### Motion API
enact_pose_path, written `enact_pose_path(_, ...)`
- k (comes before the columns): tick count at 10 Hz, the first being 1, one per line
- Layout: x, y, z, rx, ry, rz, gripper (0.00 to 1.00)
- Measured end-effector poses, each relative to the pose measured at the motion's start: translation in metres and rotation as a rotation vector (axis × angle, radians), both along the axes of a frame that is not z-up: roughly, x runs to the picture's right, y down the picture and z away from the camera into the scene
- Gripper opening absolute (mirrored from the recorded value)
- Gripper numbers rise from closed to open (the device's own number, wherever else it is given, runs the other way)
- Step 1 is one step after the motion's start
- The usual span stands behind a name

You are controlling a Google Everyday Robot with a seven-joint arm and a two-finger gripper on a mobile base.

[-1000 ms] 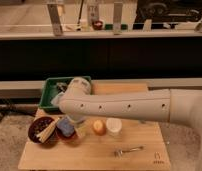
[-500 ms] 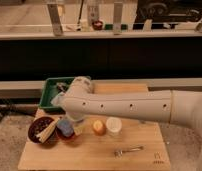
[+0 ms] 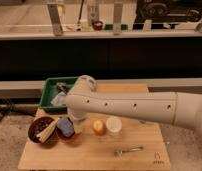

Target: Place sponge in paper cup

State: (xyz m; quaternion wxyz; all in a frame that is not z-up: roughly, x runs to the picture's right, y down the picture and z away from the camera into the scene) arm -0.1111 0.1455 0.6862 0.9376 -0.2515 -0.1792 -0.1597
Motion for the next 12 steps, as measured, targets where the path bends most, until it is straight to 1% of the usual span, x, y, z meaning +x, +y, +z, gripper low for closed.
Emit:
enact_pose_path(1, 0.003, 0.001, 0.002, -0.004, -0.005, 0.009, 0.43)
enact_pose_path(2, 0.006, 0.000, 0.003, -0.002, -0.008, 0.007, 0.40)
enact_pose_path(3, 0.010, -0.001, 0.008, 0.004, -0.017, -0.007, 0.43)
enact_pose_path(5, 0.016, -0.004, 0.021, 0.009, -0.041, -0.033, 0.59)
enact_pose_path(6, 0.013, -0.006, 0.032, 0.016, -0.077, -0.079, 0.71)
enact_pose_path(7, 0.008, -0.009, 0.041, 0.024, -0.116, -0.131, 0.78)
enact_pose_path(9, -0.008, -0.012, 0.053, 0.030, -0.186, -0.207, 0.80)
enact_pose_path(12, -0.021, -0.016, 0.061, 0.019, -0.252, -0.260, 0.80)
